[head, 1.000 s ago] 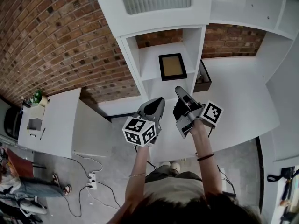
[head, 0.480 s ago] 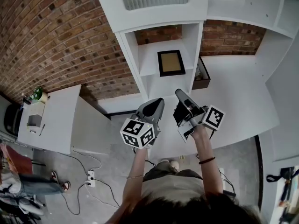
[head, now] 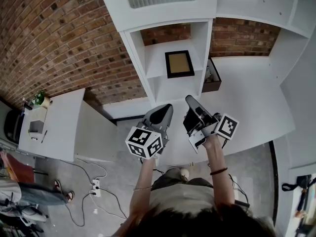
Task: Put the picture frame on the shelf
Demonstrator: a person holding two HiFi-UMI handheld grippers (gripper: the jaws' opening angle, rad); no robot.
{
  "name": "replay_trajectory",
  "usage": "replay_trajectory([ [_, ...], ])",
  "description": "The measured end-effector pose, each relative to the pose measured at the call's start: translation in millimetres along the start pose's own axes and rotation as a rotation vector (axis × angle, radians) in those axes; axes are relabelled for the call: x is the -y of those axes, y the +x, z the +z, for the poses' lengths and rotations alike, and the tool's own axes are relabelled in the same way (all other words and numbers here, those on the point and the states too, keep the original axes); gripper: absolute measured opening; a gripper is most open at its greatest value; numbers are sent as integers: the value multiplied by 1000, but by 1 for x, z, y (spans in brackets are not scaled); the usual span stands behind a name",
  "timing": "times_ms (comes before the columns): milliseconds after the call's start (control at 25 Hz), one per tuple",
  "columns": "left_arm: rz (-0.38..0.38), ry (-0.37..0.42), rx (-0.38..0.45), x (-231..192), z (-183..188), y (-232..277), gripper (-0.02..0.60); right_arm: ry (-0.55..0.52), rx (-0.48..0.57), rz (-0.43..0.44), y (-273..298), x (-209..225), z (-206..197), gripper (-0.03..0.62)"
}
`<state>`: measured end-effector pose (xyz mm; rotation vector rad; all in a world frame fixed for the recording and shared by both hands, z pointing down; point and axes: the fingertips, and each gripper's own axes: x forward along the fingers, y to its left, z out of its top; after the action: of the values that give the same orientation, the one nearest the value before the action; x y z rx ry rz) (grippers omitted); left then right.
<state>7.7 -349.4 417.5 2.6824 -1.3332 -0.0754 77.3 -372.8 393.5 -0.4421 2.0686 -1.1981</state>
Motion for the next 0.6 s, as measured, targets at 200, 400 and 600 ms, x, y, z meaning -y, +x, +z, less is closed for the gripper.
replay_trajectory([
  [200,17,-4,1,-3,-3,-4,11,18,4,5,-3,2,-3,9],
  [400,22,-10,5,-5,-2,-6,11,20,1,8,-3,1,-4,9],
  [600,18,-6,10,-4,-1,-7,11,16,-5,14,-2,-1,-6,9],
])
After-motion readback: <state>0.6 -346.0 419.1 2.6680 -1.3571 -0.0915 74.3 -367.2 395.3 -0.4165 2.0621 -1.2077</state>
